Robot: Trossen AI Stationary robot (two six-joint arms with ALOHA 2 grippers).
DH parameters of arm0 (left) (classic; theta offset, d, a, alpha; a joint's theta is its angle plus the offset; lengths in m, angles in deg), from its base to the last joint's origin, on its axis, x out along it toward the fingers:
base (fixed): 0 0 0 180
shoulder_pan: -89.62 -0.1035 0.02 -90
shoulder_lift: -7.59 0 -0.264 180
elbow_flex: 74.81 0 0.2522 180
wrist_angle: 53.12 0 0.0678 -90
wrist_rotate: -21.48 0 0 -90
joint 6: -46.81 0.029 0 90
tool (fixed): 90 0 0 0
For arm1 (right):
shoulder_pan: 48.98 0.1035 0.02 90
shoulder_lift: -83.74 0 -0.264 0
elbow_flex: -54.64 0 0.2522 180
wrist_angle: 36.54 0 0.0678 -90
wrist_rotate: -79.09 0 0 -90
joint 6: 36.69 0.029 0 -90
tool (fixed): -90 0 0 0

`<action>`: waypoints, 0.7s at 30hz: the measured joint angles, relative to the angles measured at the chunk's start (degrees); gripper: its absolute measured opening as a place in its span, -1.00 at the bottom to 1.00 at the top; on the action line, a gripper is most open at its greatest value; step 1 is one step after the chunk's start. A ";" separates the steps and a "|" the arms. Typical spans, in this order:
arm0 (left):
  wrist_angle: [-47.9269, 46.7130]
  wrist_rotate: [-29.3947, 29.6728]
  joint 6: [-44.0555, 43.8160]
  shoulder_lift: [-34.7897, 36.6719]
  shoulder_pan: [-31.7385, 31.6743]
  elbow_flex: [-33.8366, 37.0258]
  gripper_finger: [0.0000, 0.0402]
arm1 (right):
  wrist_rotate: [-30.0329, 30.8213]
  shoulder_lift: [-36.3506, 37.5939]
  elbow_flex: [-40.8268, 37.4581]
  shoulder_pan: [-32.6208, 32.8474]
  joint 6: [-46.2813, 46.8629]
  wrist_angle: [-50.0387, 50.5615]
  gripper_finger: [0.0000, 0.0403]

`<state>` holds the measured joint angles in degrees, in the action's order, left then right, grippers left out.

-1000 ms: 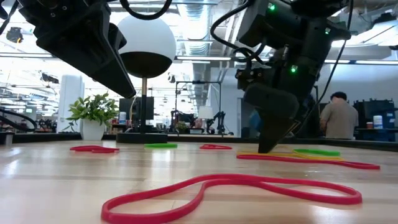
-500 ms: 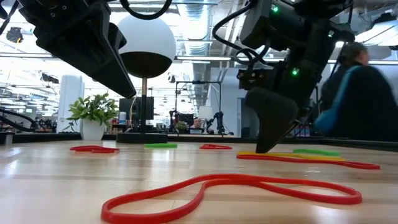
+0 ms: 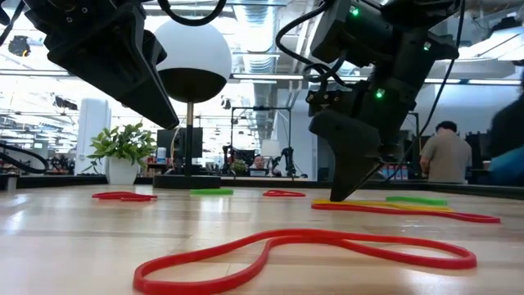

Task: Pick and place items into bin
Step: Put the yellow rubber band into the black bin

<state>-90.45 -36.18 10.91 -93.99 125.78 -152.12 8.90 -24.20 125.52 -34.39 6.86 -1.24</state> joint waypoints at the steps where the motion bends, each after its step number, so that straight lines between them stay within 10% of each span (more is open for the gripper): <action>1: 0.00 0.00 0.01 0.00 0.00 0.00 -0.66 | 0.43 -0.04 0.00 0.14 0.00 -0.21 -0.97; 6: -0.04 0.00 0.13 0.00 0.00 0.00 -0.66 | 0.25 1.08 2.14 1.20 -0.35 4.05 -0.99; 15: -0.06 0.00 0.15 0.00 0.00 0.00 -0.66 | -3.65 9.47 23.51 8.76 13.74 45.10 -1.00; 21: -0.04 0.00 0.54 0.00 0.01 0.00 -0.66 | -15.96 14.14 34.91 20.13 26.90 51.56 -1.00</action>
<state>-90.49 -36.18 11.45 -93.99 125.79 -152.12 -7.07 -10.06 160.43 -14.26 33.76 50.32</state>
